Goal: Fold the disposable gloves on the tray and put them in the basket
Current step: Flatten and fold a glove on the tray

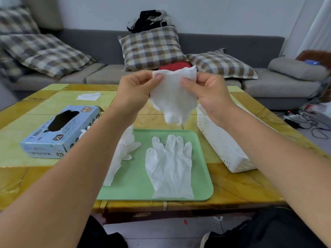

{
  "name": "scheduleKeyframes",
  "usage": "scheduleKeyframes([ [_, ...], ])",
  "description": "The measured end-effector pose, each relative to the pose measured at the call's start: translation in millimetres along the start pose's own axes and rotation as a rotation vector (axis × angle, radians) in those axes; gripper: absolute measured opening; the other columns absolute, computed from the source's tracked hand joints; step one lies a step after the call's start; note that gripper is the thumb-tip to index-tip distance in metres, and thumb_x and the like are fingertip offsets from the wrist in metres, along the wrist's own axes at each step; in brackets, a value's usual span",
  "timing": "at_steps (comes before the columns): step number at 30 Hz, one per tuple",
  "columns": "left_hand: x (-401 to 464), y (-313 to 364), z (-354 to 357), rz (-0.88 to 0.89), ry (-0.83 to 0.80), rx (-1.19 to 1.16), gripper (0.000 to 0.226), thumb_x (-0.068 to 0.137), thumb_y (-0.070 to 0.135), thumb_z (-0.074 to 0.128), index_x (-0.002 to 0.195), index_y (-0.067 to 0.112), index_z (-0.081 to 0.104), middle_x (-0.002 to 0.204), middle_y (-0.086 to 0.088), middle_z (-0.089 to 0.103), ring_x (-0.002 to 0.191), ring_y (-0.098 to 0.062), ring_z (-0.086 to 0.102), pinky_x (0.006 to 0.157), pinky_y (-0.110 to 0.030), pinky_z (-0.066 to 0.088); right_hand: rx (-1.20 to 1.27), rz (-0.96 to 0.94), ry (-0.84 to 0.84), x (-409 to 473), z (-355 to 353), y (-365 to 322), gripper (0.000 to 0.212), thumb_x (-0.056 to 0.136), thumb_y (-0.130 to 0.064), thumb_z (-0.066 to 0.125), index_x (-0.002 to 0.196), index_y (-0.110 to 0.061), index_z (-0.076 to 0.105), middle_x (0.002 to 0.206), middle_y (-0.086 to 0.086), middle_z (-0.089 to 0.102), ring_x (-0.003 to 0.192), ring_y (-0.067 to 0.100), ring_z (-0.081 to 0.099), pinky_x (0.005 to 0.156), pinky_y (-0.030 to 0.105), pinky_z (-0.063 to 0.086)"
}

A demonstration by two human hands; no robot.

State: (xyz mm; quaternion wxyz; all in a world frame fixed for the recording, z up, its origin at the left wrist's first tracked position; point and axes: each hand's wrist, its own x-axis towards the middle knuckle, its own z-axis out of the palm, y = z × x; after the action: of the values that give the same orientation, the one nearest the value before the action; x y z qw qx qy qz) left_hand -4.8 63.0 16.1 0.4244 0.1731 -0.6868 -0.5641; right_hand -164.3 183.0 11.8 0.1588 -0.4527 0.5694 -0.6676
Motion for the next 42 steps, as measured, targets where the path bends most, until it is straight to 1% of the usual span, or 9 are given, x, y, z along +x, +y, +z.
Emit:
scheduleKeyframes([
  [4,-14.8,-13.0,-9.9,0.058,-0.086,0.283,0.007,0.093,0.023,0.071,0.090,0.025,0.077,0.082,0.005,0.077,0.075,-0.010,0.068,0.074,-0.026,0.055,-0.215,0.017,-0.127,-19.0,-4.7,6.0,0.005,0.090,-0.012,0.077,0.094,-0.011,0.077,0.088,0.004,0.075,0.075,0.014,0.069,0.068,0.028,0.054],
  [7,-36.2,-41.0,-17.2,-0.044,-0.271,0.446,0.004,0.087,0.018,0.076,0.086,0.022,0.078,0.079,0.006,0.077,0.070,-0.004,0.068,0.072,-0.020,0.053,-0.496,0.187,-0.399,-37.7,-2.9,40.0,0.010,0.084,-0.013,0.080,0.087,-0.004,0.076,0.070,-0.007,0.061,0.060,0.003,0.049,0.061,0.022,0.039],
  [10,-53.6,-55.9,-20.4,-0.023,-0.470,0.582,0.007,0.084,0.013,0.080,0.085,0.020,0.079,0.077,0.011,0.076,0.071,-0.002,0.070,0.071,-0.013,0.051,-0.765,0.226,-0.633,-56.7,-1.9,56.6,0.012,0.081,-0.017,0.082,0.073,-0.021,0.072,0.052,-0.021,0.054,0.050,-0.003,0.047,0.055,0.015,0.036],
  [17,-69.2,-66.5,-24.3,-0.003,-0.646,0.774,0.010,0.078,0.016,0.086,0.083,0.023,0.081,0.079,0.015,0.075,0.075,0.001,0.067,0.068,-0.009,0.048,-0.886,0.069,-0.705,-63.1,-0.7,41.6,0.008,0.075,-0.008,0.079,0.077,-0.016,0.077,0.072,-0.007,0.072,0.062,0.003,0.060,0.063,0.026,0.051],
  [26,-76.9,-62.9,-17.3,-0.013,-0.864,0.897,0.008,0.082,0.021,0.083,0.087,0.027,0.080,0.073,0.025,0.068,0.080,0.003,0.066,0.074,-0.014,0.052,-1.057,0.067,-0.977,-82.1,4.6,29.7,0.025,0.075,-0.008,0.075,0.068,-0.028,0.060,0.061,-0.013,0.055,0.058,0.007,0.053,0.067,0.034,0.054],
  [31,-80.4,-62.8,-16.9,-0.111,-1.012,0.972,0.013,0.083,0.025,0.082,0.094,0.030,0.078,0.089,0.017,0.071,0.089,0.003,0.064,0.084,-0.020,0.053,-1.029,0.150,-1.109,-94.9,13.5,37.1,0.011,0.079,-0.012,0.077,0.089,-0.015,0.073,0.067,-0.012,0.059,0.061,0.006,0.055,0.065,0.030,0.052],
  [35,-77.7,-52.3,-20.1,-0.200,-1.107,0.987,0.025,0.079,0.029,0.082,0.102,0.036,0.075,0.105,0.022,0.070,0.099,0.007,0.061,0.091,-0.022,0.051,-0.956,0.285,-1.237,-84.5,10.4,27.9,0.027,0.079,-0.029,0.085,0.103,-0.019,0.077,0.084,-0.014,0.070,0.073,-0.002,0.062,0.072,0.019,0.053],
  [37,-71.0,-46.4,-23.1,-0.252,-1.083,0.948,0.027,0.078,0.037,0.082,0.104,0.038,0.073,0.104,0.023,0.069,0.098,0.006,0.062,0.091,-0.025,0.053,-0.831,0.390,-1.184,-68.4,1.2,24.4,0.028,0.082,-0.034,0.083,0.108,-0.022,0.077,0.092,-0.016,0.073,0.079,-0.005,0.065,0.076,0.021,0.055],
  [42,-43.5,-68.5,-34.8,-0.134,-0.574,1.053,0.034,0.079,0.050,0.080,0.100,0.026,0.071,0.099,0.011,0.068,0.080,0.000,0.061,0.068,-0.014,0.045,-0.835,0.207,-0.478,-36.6,-4.1,68.0,0.014,0.088,-0.022,0.076,0.101,-0.015,0.076,0.099,-0.001,0.072,0.092,0.015,0.068,0.080,0.029,0.057],
])
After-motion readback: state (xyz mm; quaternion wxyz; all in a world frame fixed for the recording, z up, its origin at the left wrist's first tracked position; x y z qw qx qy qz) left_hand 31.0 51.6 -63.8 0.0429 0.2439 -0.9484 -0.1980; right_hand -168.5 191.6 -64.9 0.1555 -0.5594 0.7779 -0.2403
